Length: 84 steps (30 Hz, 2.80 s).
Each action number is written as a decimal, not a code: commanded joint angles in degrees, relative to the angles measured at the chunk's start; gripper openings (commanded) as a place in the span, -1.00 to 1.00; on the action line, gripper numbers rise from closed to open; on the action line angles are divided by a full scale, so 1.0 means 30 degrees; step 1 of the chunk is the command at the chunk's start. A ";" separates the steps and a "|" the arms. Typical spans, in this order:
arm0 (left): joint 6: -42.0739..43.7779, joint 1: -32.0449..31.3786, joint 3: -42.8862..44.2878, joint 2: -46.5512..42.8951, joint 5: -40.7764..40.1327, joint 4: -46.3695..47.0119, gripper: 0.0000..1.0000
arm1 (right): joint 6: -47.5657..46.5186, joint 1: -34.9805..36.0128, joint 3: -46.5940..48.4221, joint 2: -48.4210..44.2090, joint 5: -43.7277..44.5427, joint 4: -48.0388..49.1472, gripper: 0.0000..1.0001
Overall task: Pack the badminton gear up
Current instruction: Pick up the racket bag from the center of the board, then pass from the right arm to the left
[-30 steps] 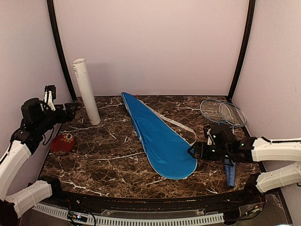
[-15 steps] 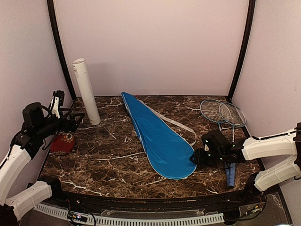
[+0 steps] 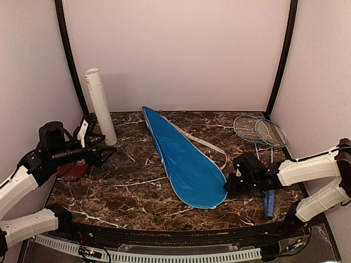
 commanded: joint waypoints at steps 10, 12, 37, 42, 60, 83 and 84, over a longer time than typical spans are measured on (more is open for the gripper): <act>0.1509 -0.9194 0.0445 0.1127 -0.4436 0.1695 0.64 | -0.0117 -0.0082 0.1366 -0.4575 -0.3144 -0.3925 -1.00; 0.1710 -1.1235 0.0532 0.2285 -0.5736 0.3032 0.64 | 0.0208 -0.0071 0.1527 -0.5621 -0.3591 -0.4427 -1.00; 0.7220 -2.0571 0.4800 1.7919 -1.4483 1.2000 0.85 | 0.1944 -0.0073 0.4294 -0.8836 -0.3859 -0.5406 -1.00; 0.7645 -2.0641 0.6300 2.0042 -1.6168 1.1717 0.93 | 0.2274 -0.0070 0.4463 -0.9095 -0.4077 -0.5104 -1.00; 0.8210 -2.0642 0.6986 1.9960 -2.2224 1.3173 -0.97 | 0.1804 -0.0065 0.4919 -0.9089 -0.3914 -0.4890 -1.00; -0.1850 -1.5901 2.3997 1.5839 -0.9201 -0.9250 -1.00 | -0.6117 -0.0157 0.5905 -1.2080 -0.5612 0.1107 0.89; -0.2249 -1.5787 2.4578 1.6003 -0.8707 -0.9677 -1.00 | -0.6107 -0.0150 0.5387 -1.2518 -0.6001 0.1912 0.89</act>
